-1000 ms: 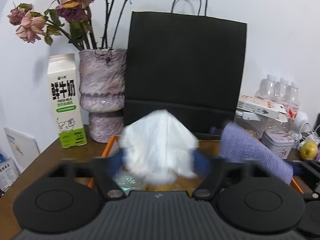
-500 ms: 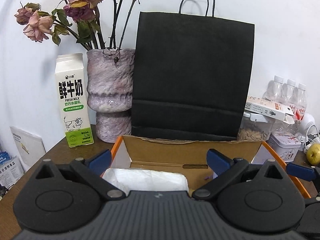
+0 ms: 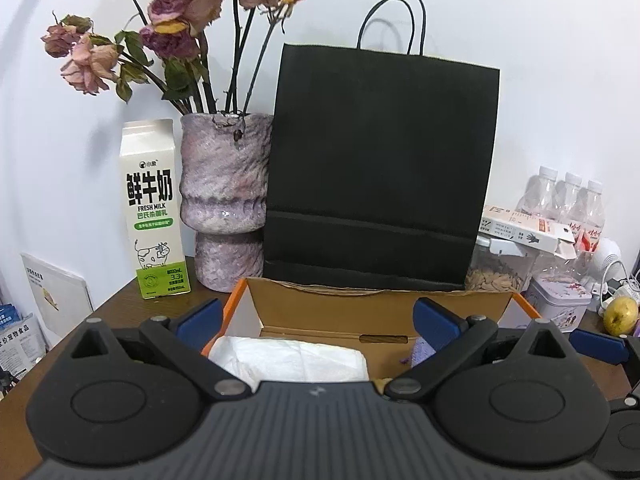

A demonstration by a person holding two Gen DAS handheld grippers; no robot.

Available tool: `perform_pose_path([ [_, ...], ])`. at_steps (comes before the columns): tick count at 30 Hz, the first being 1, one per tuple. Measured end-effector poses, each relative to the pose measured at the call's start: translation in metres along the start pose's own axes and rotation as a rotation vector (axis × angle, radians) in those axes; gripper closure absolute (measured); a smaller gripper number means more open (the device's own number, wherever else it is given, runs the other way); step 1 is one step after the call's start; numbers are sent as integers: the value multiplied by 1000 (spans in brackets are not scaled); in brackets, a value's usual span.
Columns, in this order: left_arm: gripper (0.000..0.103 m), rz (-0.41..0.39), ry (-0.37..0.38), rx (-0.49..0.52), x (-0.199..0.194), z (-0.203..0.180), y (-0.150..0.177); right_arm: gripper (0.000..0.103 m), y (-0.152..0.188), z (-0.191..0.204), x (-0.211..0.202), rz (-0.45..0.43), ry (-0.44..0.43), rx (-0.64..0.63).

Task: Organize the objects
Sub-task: 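Withdraw both grippers from the box toward the red rose and black cable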

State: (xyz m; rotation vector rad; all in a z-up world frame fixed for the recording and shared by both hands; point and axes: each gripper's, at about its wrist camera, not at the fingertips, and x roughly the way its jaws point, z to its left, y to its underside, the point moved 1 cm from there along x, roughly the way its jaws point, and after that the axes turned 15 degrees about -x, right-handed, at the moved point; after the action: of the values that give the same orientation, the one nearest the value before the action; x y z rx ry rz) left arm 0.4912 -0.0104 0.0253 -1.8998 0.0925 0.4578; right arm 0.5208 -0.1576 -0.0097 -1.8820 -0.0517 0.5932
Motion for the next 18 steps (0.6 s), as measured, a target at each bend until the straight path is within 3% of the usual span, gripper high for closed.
perform_pose_path([
  [18, 0, -20, 39, -35, -69, 15, 8, 0, 10, 14, -66, -22, 2, -23],
])
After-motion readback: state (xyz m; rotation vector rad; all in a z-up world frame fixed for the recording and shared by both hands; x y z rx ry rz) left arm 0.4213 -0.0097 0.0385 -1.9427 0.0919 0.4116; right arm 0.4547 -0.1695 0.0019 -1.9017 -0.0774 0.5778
